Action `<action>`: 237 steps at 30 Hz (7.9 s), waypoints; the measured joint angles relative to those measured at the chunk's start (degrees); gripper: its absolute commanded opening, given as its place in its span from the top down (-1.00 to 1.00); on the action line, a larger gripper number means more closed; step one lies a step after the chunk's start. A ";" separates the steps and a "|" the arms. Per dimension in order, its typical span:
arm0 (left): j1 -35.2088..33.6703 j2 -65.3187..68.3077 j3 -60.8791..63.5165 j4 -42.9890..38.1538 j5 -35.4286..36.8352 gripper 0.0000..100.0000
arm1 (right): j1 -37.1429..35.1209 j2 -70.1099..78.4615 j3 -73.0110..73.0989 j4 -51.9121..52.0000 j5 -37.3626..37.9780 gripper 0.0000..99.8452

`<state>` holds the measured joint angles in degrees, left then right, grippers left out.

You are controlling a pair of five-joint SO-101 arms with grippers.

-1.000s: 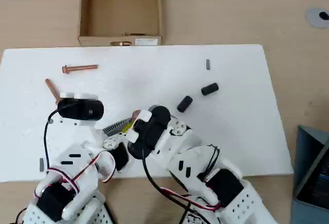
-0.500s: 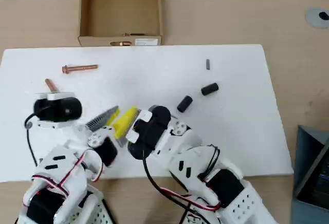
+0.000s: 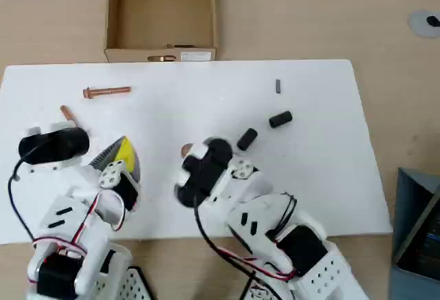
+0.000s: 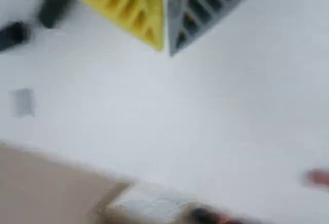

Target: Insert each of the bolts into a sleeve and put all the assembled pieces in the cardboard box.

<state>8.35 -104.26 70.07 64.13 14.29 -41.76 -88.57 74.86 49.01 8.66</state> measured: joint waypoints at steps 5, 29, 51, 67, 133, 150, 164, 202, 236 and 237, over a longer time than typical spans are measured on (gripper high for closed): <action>-8.88 0.26 7.38 1.49 -8.18 1.00 | 7.65 0.00 0.79 0.09 -2.29 0.98; -19.78 0.26 23.03 1.67 -17.49 1.00 | 12.48 32.09 -35.52 8.09 -14.86 0.98; -19.78 0.26 23.03 1.67 -18.64 1.00 | 12.57 105.14 -103.12 -2.90 -4.13 0.98; -17.76 0.26 23.03 1.67 -20.75 1.00 | 14.77 147.34 -139.16 -2.90 9.58 0.80; -17.76 0.26 23.03 1.67 -20.75 1.00 | 19.25 117.63 -167.74 52.22 0.53 0.98; -17.76 0.26 23.03 1.67 -20.75 1.00 | 19.25 83.87 -119.82 52.22 0.53 0.98; -17.76 0.26 23.03 1.67 -20.75 1.00 | 29.80 71.65 -75.43 49.49 0.53 0.98; -17.76 0.26 23.03 1.67 -20.75 1.00 | 24.62 99.69 -70.33 38.68 -38.51 0.81; -17.76 0.26 23.03 1.67 -20.75 1.00 | 22.15 110.07 -74.46 32.88 -42.29 0.59; -17.76 0.26 23.03 1.67 -20.75 1.00 | 22.15 110.77 -75.25 32.88 -42.37 0.59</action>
<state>-9.41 -104.00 93.10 65.80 -6.46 -19.60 22.20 -0.40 81.89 -33.71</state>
